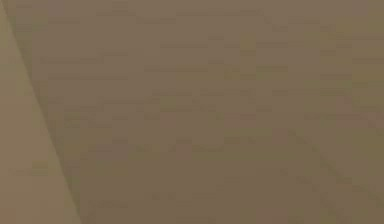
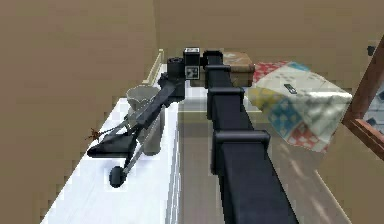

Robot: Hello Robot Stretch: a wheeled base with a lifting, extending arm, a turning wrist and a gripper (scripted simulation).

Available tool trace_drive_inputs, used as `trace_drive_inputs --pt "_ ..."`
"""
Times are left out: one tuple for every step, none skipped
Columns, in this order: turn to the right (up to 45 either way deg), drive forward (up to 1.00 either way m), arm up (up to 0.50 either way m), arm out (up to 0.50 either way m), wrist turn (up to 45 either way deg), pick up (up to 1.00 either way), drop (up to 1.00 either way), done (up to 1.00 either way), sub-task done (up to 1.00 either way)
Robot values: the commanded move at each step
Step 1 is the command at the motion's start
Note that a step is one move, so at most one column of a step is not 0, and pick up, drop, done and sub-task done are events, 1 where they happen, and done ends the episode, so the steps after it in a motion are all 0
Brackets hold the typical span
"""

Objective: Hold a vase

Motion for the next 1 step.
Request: trace_drive_inputs --pt "0.0 0.00 0.00 0.00 45.0 0.00 0.00 0.00 0.00"
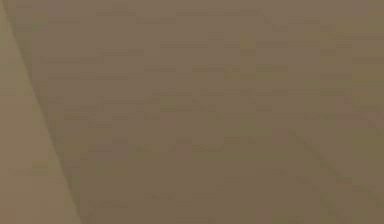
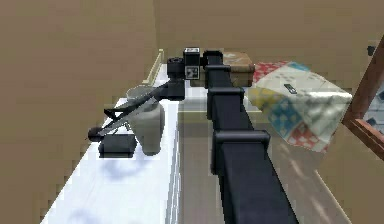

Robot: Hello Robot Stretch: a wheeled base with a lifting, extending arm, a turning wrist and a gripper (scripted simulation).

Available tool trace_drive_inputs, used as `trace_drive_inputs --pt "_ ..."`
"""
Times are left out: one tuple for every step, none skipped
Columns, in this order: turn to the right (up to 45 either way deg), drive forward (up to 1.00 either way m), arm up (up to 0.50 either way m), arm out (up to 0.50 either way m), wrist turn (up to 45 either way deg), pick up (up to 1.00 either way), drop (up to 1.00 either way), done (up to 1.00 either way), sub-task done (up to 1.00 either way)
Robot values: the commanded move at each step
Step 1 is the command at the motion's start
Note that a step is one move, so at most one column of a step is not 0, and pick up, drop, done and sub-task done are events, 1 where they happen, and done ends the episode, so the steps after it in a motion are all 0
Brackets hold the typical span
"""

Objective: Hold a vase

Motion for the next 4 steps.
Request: trace_drive_inputs --pt "0.0 0.00 0.00 0.00 45.0 0.00 0.00 0.00 0.00" --pt "0.0 0.00 0.00 0.00 6.0 0.00 0.00 0.00 0.00" --pt "0.0 0.00 0.00 0.00 0.0 1.00 0.00 0.00 0.00" --pt "0.0 0.00 0.00 0.00 0.0 0.00 0.00 1.00 0.00"
